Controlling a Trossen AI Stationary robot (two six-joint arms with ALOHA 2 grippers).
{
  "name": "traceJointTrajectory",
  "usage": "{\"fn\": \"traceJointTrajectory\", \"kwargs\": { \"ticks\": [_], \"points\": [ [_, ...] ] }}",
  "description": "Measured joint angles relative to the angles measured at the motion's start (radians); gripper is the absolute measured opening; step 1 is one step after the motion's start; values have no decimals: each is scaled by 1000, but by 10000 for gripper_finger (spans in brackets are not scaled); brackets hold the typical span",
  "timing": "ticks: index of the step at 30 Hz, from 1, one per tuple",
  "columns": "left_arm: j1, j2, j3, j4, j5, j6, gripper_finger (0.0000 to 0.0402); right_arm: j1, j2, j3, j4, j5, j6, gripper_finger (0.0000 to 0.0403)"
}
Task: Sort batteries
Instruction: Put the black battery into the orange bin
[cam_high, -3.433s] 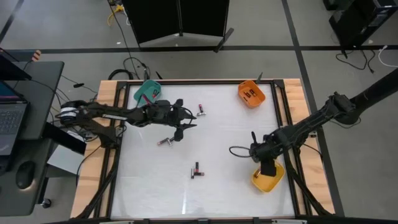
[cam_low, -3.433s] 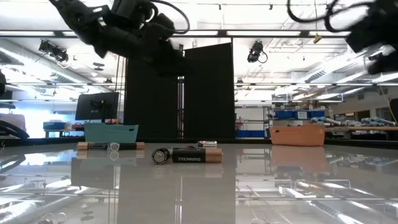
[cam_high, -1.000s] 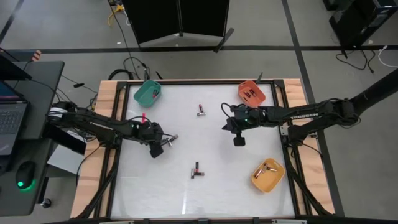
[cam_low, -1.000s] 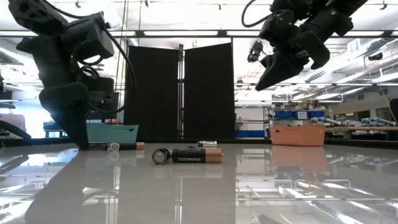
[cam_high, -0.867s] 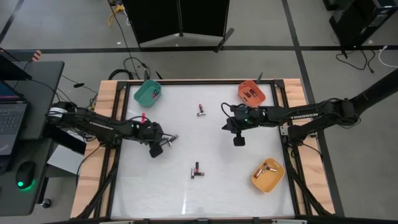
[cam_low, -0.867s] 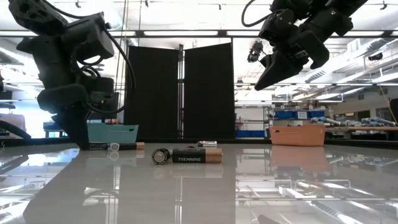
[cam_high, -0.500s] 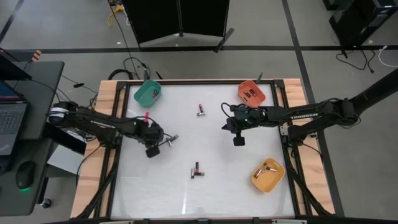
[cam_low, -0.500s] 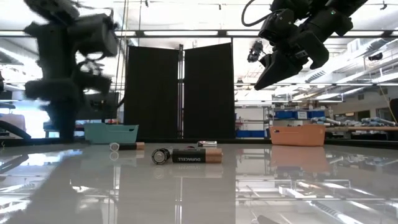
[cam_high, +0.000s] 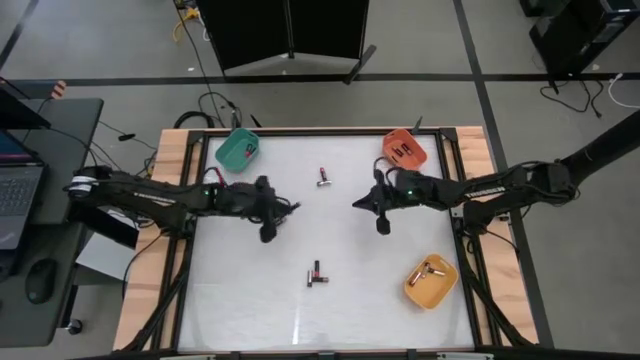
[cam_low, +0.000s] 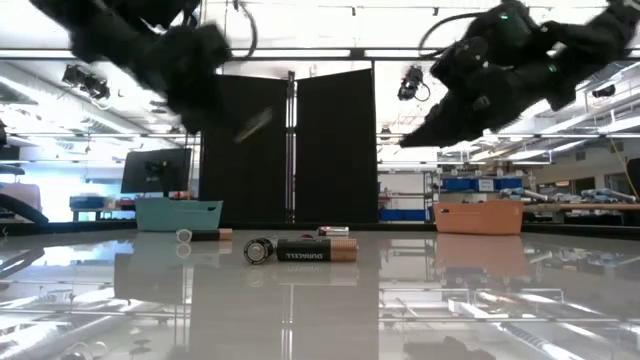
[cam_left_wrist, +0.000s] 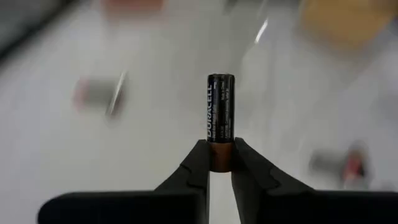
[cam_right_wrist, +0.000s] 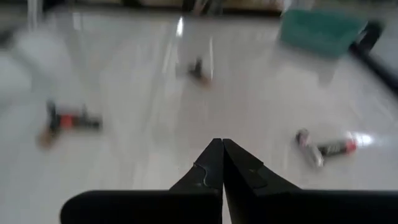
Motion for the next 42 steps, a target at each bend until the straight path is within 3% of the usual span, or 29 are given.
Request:
{"fn": "traceJointTrajectory", "kwargs": {
  "ticks": [5, 12, 19, 26, 31, 37, 42],
  "points": [
    [72, 133, -67, 590, 134, 91, 44, 26, 0, -57, 244, 28, 77, 15],
    [130, 383, 5, 943, 258, 154, 44, 41, 0, 48, 285, 104, 188, 31],
    [142, 499, 119, 1023, 277, 225, 44, 62, 0, 105, 291, 137, 178, 78],
    [156, 545, 200, 1011, 317, 216, 44, 97, 1, 106, 329, 215, 155, 152],
    [156, 583, 250, 951, 331, 211, 44, 109, 1, 106, 342, 215, 144, 178],
    [156, 596, 272, 949, 338, 209, 44, 109, 1, 106, 341, 215, 141, 157],
    [156, 596, 272, 949, 337, 209, 44, 109, 1, 106, 340, 215, 117, 79]
  ]
}}
